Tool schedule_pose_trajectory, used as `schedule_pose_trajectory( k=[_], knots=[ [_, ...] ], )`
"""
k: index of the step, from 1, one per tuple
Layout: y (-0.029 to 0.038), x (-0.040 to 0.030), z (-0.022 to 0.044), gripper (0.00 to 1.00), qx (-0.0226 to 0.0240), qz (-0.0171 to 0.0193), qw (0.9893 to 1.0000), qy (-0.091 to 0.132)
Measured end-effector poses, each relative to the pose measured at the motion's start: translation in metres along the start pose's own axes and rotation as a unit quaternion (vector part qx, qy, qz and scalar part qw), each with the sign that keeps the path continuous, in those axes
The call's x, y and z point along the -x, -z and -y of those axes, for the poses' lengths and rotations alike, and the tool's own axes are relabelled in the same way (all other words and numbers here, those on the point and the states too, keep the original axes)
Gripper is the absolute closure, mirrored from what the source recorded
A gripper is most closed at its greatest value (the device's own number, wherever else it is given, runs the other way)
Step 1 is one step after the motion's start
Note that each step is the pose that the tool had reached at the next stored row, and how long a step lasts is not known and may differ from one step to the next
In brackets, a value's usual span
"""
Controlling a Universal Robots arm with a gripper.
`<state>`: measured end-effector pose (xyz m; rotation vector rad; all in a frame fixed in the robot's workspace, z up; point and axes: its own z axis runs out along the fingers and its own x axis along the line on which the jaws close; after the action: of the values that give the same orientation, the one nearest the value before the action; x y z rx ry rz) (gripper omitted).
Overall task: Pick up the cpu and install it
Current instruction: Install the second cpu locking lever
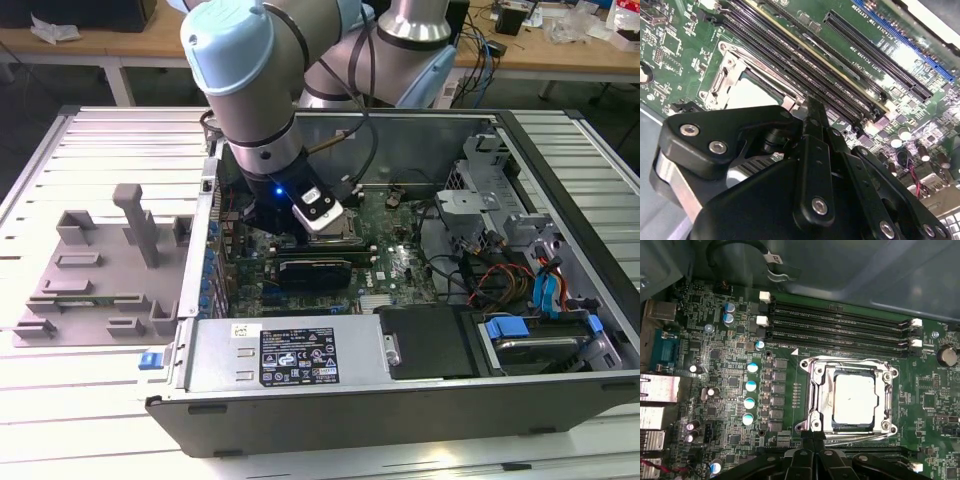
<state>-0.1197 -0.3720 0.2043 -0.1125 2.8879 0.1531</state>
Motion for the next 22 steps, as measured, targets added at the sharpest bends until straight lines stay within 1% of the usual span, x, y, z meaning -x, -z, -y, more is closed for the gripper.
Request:
schedule_pose_trajectory(
  k=[1, 2, 3, 5, 6, 7, 10, 11, 12, 13, 14, 16, 17, 20, 22],
  knots=[
    [-0.0015, -0.0026, 0.0000, 0.89, 0.0008, 0.0023, 1.0000, 0.000],
    [-0.0021, -0.0037, 0.0000, 0.89, 0.0015, 0.0037, 1.0000, 0.000],
    [-0.0028, -0.0049, 0.0001, 0.89, 0.0031, 0.0065, 1.0000, 0.000],
    [-0.0032, -0.0055, 0.0001, 0.89, 0.0054, 0.0099, 0.9999, 0.000],
    [-0.0034, -0.0058, 0.0001, 0.89, 0.0080, 0.0136, 0.9999, -0.001],
    [-0.0036, -0.0059, 0.0001, 0.89, 0.0098, 0.0162, 0.9998, -0.001],
    [-0.0021, -0.0056, -0.0001, 0.89, 0.0098, 0.0163, 0.9998, -0.001],
    [0.0060, -0.0031, -0.0009, 0.89, 0.0100, 0.0156, 0.9998, -0.001],
    [0.0118, -0.0014, -0.0015, 0.89, 0.0099, 0.0154, 0.9998, -0.001],
    [0.0162, -0.0002, -0.0019, 0.89, 0.0099, 0.0152, 0.9998, -0.001],
    [0.0219, 0.0018, -0.0023, 0.89, 0.0100, 0.0144, 0.9998, -0.001],
    [0.0259, 0.0037, -0.0027, 0.89, 0.0100, 0.0132, 0.9999, -0.002],
    [0.0293, 0.0056, -0.0030, 0.89, 0.0100, 0.0123, 0.9999, -0.002],
    [0.0424, 0.0109, -0.0041, 0.89, 0.0101, 0.0101, 0.9999, -0.002],
    [0.0550, 0.0154, -0.0053, 0.89, 0.0103, 0.0083, 0.9999, -0.002]
  ],
)
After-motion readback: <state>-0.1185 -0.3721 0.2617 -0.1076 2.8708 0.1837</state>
